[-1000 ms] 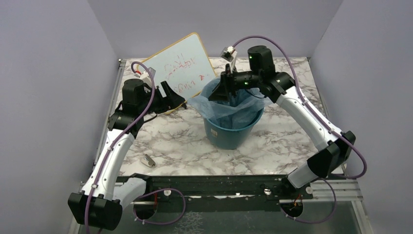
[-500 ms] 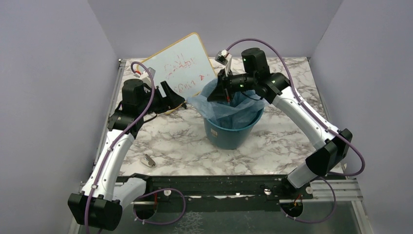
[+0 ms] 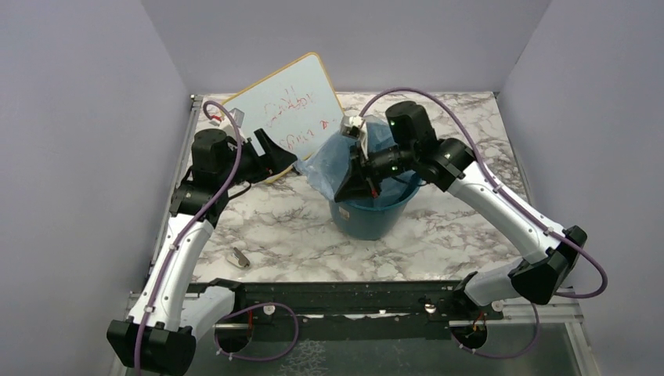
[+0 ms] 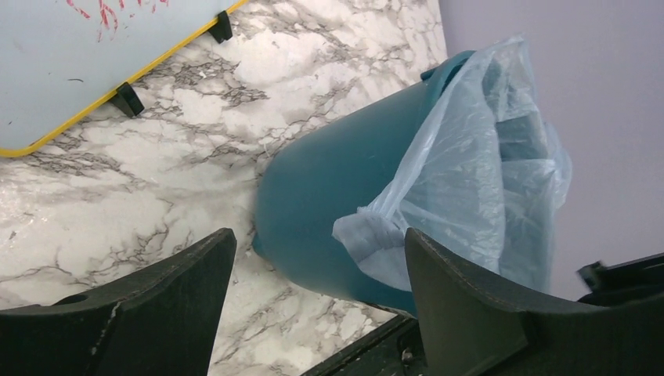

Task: Put the trash bags into the trash bin
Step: Place the trash bag in the trash bin.

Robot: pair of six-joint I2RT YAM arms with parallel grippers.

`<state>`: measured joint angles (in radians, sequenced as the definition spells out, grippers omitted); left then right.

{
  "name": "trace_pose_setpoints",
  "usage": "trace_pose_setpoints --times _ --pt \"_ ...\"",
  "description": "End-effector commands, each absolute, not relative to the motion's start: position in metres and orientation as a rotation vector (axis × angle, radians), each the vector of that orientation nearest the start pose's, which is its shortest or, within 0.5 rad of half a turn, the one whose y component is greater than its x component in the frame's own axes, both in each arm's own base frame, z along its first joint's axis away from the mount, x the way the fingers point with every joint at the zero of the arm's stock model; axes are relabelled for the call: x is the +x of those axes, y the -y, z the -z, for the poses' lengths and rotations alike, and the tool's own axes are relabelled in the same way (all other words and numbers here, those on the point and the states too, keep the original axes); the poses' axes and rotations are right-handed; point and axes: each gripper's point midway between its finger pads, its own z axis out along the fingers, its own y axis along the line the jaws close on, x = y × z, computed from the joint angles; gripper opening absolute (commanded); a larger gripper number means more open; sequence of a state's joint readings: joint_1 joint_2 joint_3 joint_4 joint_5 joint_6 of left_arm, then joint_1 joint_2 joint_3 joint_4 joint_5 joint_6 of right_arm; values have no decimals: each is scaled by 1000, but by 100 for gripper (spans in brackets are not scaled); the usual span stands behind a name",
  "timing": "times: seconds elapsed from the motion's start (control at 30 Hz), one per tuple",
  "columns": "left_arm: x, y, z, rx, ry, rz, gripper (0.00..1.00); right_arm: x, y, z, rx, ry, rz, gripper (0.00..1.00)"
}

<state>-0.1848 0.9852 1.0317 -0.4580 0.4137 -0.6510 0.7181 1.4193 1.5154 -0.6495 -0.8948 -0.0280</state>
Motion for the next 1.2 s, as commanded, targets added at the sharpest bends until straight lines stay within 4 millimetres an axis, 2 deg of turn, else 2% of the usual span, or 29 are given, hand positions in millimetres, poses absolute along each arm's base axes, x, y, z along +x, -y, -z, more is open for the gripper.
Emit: trace_pose_setpoints --times 0.0,0.13,0.33,0.5,0.6,0.67,0.8,0.93,1.17 --pt "281 147 -309 -256 -1967 984 82 156 -330 -302 -1339 -1842 -1328 1" --pt "272 149 -312 -256 -1962 1023 85 147 -327 -296 -1332 -1860 -1307 1" --pt "249 167 -297 -210 -2021 1180 86 145 -321 -272 -1320 -1975 -1217 1" --pt "234 180 -266 -203 -2086 1316 85 142 -317 -257 -1323 -2040 -1163 1" --pt "231 187 -257 -245 -2061 1427 83 141 -315 -252 -1330 -2067 -1127 1" --pt "233 193 -262 -246 -1994 1507 82 144 -314 -252 -1305 -2075 -1104 1" --pt "234 192 -255 -293 -1981 1518 76 150 -318 -254 -1281 -2051 -1092 2" --pt "232 194 -252 -312 -1974 1558 75 150 -319 -251 -1252 -2098 -1102 2" --pt "222 198 -270 -283 -1925 1652 77 153 -315 -251 -1245 -2106 -1060 2"
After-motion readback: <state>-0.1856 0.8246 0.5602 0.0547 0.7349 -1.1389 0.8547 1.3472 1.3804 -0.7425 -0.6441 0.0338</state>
